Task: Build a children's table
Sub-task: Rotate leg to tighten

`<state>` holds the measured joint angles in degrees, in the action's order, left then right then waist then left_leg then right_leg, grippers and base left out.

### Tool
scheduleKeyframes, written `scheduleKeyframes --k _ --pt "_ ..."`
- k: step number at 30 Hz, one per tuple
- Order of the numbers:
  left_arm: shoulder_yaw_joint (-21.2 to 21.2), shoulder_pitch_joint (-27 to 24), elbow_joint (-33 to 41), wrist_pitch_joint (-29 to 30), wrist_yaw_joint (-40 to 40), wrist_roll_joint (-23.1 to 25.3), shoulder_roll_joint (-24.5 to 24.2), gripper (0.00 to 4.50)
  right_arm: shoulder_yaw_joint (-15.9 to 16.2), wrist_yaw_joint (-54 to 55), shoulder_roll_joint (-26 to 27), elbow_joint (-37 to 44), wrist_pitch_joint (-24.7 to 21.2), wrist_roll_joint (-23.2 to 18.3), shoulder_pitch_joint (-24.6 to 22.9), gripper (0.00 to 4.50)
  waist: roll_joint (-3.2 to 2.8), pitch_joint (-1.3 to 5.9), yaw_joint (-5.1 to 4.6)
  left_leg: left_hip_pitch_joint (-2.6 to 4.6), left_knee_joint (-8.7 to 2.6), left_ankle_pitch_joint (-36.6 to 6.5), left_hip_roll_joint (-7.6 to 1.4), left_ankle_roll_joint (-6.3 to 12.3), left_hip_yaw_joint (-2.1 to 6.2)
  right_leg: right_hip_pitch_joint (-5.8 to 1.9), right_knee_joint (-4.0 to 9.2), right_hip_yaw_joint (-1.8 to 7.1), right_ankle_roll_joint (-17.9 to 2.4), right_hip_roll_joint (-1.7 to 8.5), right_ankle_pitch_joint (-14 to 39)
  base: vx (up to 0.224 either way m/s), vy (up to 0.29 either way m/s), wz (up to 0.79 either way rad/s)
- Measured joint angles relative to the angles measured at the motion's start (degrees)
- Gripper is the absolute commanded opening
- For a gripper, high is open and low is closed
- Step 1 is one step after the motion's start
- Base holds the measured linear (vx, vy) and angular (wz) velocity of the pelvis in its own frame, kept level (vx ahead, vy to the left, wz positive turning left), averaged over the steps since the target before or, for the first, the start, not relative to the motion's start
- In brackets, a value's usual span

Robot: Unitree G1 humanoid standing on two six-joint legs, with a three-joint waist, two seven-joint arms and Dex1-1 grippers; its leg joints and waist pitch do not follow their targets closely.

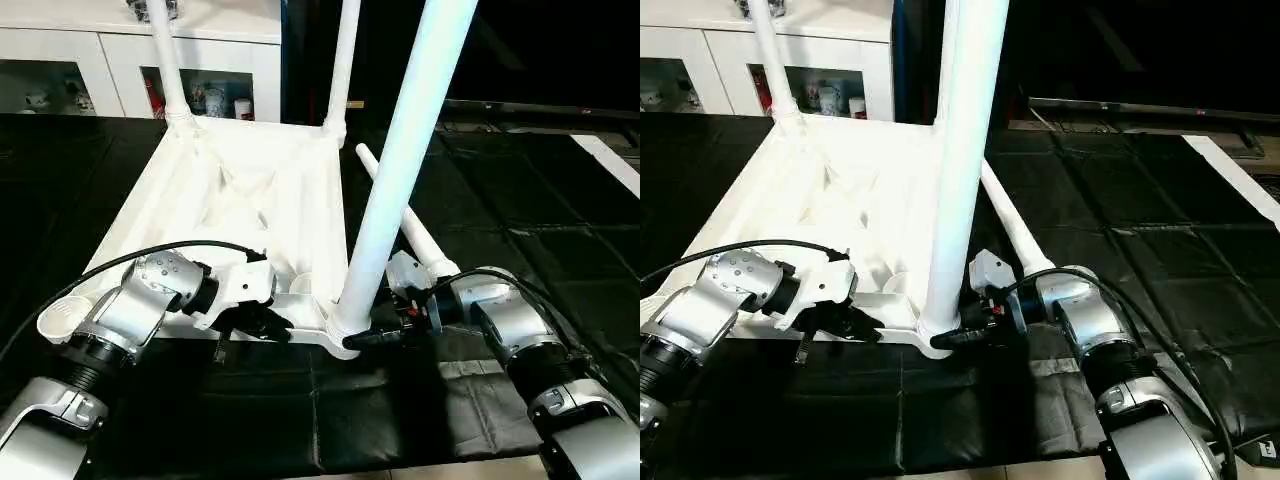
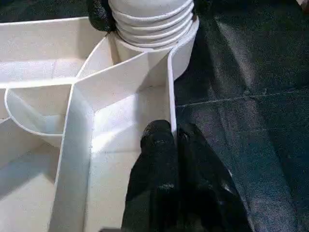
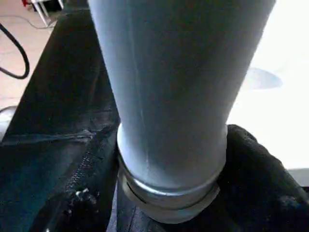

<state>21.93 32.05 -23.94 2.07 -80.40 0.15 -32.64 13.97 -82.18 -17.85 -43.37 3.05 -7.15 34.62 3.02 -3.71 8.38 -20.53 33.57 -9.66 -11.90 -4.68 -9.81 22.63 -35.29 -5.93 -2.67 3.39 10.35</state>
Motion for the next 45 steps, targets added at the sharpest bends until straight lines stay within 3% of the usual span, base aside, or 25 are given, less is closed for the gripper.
scheduleKeyframes --k 3,12,16,17,23,32,37,40,42,45 --pt "-0.03 0.00 -0.03 0.00 0.00 0.01 -0.01 0.00 -0.26 -0.24 0.22 -0.01 -1.24 -0.94 0.00 3.63 0.00 0.00 -0.03 0.01 0.00 0.00 0.00 0.00 0.00 0.00 -0.01 0.00 0.00 0.00 0.00 0.000 0.000 0.00" --pt "-0.03 0.00 -0.10 -0.16 -0.02 0.03 -0.02 0.00 -1.20 0.25 0.46 0.02 0.28 -1.68 0.00 3.63 -0.01 0.01 -0.03 0.01 0.00 0.00 0.00 0.00 0.00 0.00 -0.02 0.00 0.00 0.00 0.00 0.000 0.000 0.00" --pt "-0.03 0.03 -0.59 -0.62 -0.02 0.04 -0.03 0.00 -1.20 0.09 0.58 0.04 0.35 -1.75 -0.05 3.48 -0.03 0.02 -0.04 0.02 0.00 0.00 0.00 0.00 0.00 0.00 -0.02 0.00 0.00 0.00 0.00 0.000 0.000 0.00" --pt "-0.03 0.03 -0.61 -0.68 -0.02 0.05 -0.06 0.00 -1.20 0.11 0.74 0.04 0.35 -1.75 -0.06 3.20 -0.03 0.02 -0.06 0.03 0.00 0.00 0.00 0.00 0.00 0.00 -0.03 0.00 0.00 0.00 0.00 0.000 0.000 0.00" --pt "-0.07 0.05 -0.63 -0.69 -0.02 0.06 -0.06 0.00 -1.18 0.32 1.28 0.03 0.48 -1.75 -0.13 2.78 -0.05 0.02 -0.08 0.04 0.00 0.00 -0.01 0.00 0.00 0.00 -0.06 0.00 -0.01 0.00 0.00 0.000 0.000 0.00" --pt "-0.07 0.11 -1.03 -0.81 -0.05 0.05 -0.03 0.00 -1.27 0.32 1.29 0.20 0.61 -1.99 -0.59 2.70 -0.09 0.04 -0.07 0.07 0.00 0.00 -0.01 -0.01 0.00 -0.02 -0.06 0.00 -0.01 0.00 0.00 0.000 0.000 0.00" --pt "-0.95 -0.05 -0.71 2.52 1.20 -0.35 0.39 0.00 -3.40 3.80 2.82 1.68 -1.10 -2.99 -2.80 2.70 -0.14 0.08 -0.15 0.14 -0.01 0.00 -0.01 -0.01 0.00 -0.05 -0.10 0.01 -0.01 0.00 0.00 0.000 0.000 0.00" --pt "-3.35 -0.42 -0.35 8.85 7.22 -0.14 2.13 0.00 -5.72 13.84 6.33 1.53 -1.96 -2.96 -3.53 2.69 -0.20 0.08 -0.87 0.31 0.01 0.01 0.00 -0.03 -0.01 -0.03 -0.18 0.05 0.15 0.00 0.08 0.000 0.000 0.00" --pt "-4.92 -1.41 1.71 13.97 12.41 0.08 3.97 0.00 -7.60 22.13 8.88 1.36 -2.98 -2.31 -3.73 2.69 -0.20 0.08 -2.26 0.41 0.03 0.02 0.01 -0.06 -0.01 0.01 -0.16 0.04 0.16 0.00 0.08 0.000 0.000 0.00" --pt "-6.84 -3.30 5.82 21.11 18.34 0.14 6.66 0.00 -10.08 31.33 12.23 0.42 -4.12 -2.07 -3.52 2.69 -0.18 0.09 -3.60 0.42 0.01 0.02 0.01 -0.08 0.06 0.02 -0.08 0.01 0.16 0.00 0.08 0.000 0.000 0.00"
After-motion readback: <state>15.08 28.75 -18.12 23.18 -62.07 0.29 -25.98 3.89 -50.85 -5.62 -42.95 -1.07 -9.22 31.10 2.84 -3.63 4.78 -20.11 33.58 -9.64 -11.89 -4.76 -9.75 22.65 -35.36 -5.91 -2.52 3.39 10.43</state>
